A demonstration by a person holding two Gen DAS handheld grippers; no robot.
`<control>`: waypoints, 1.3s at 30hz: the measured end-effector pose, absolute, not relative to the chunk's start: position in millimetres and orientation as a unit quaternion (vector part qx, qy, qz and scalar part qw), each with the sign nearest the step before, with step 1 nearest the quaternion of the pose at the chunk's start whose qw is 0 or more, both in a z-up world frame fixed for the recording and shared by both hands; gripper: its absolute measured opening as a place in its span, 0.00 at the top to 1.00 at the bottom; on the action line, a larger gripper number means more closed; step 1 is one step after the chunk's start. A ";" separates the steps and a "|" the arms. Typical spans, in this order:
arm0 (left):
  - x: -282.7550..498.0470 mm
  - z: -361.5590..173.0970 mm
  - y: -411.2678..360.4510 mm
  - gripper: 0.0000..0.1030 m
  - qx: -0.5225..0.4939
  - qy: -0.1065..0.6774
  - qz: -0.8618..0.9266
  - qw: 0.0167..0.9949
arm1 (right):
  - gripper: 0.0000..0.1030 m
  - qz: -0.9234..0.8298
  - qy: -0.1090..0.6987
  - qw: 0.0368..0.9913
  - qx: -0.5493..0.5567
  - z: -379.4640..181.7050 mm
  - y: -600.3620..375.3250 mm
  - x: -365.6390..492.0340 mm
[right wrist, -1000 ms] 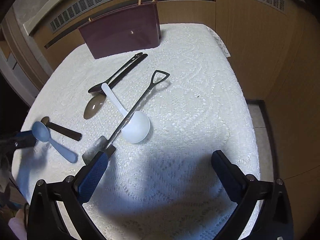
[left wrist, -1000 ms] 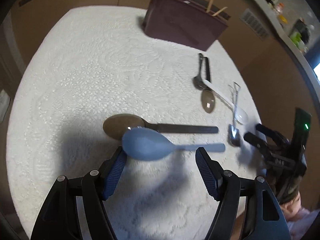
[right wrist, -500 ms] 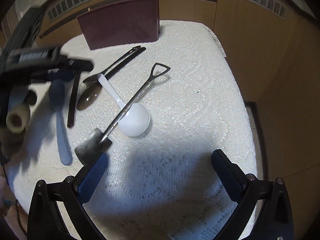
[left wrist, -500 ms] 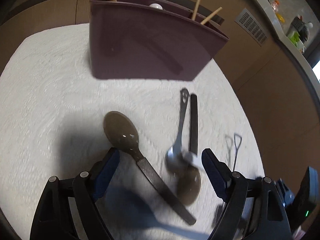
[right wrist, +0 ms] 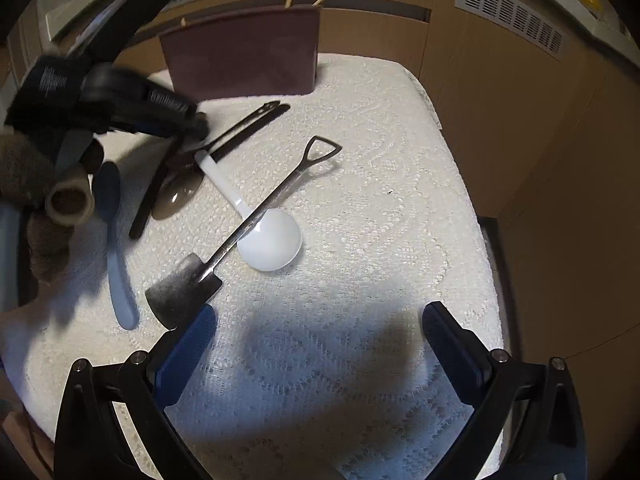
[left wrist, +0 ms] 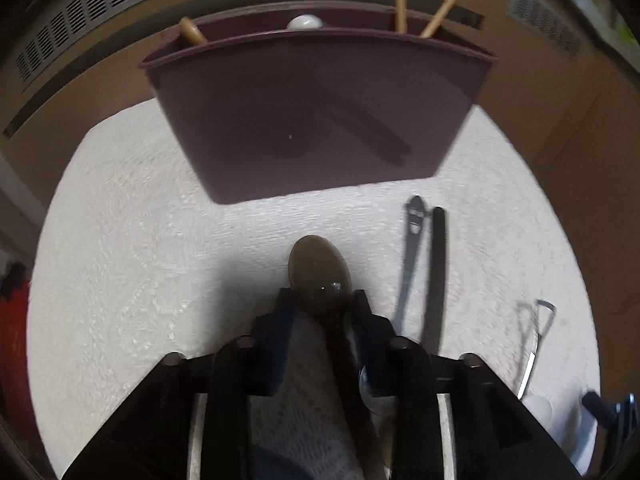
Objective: Organize utensils
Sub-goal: 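Grasp the dark spoon with the left tool while the right tool grasps the metal shovel scoop, then drop the dark spoon into the maroon holder with the left tool while the right tool drops the scoop in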
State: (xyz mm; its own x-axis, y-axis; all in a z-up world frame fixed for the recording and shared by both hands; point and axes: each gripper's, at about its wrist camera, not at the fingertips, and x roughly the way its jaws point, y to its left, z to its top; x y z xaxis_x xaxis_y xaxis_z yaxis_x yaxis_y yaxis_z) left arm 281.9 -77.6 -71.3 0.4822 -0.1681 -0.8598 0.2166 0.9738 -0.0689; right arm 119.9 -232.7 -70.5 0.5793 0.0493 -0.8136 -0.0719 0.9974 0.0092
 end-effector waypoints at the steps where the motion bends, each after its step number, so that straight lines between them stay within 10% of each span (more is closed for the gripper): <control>1: 274.9 -69.3 -74.1 0.71 0.019 0.487 -0.118 0.865 | 0.01 0.031 0.447 0.894 0.001 -66.5 -238.6 118.1; 13: 174.8 7.6 -12.5 0.71 -0.034 0.314 -0.133 0.939 | 0.13 0.029 0.431 0.899 0.069 -43.2 -246.8 184.0; 16: 165.7 17.4 -1.2 0.71 -0.038 0.293 -0.133 0.946 | 0.28 0.011 0.470 0.879 0.077 -59.4 -233.4 221.0; 20: 163.7 22.4 12.8 0.72 -0.055 0.286 -0.138 0.947 | 0.79 -0.024 0.465 0.884 0.036 -64.0 -214.2 233.5; 39: 150.9 53.7 7.7 0.72 -0.048 0.259 -0.148 0.953 | 0.81 0.060 0.307 0.949 -0.030 54.9 -212.9 167.2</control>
State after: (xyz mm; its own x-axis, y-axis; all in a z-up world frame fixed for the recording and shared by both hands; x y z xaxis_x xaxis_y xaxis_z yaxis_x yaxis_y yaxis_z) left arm 150.9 7.7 53.7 0.8223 -0.3071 -0.4790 0.2572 0.9515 -0.1687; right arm 167.2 -212.9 54.9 0.8037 0.0957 -0.5872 -0.1330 0.9909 -0.0206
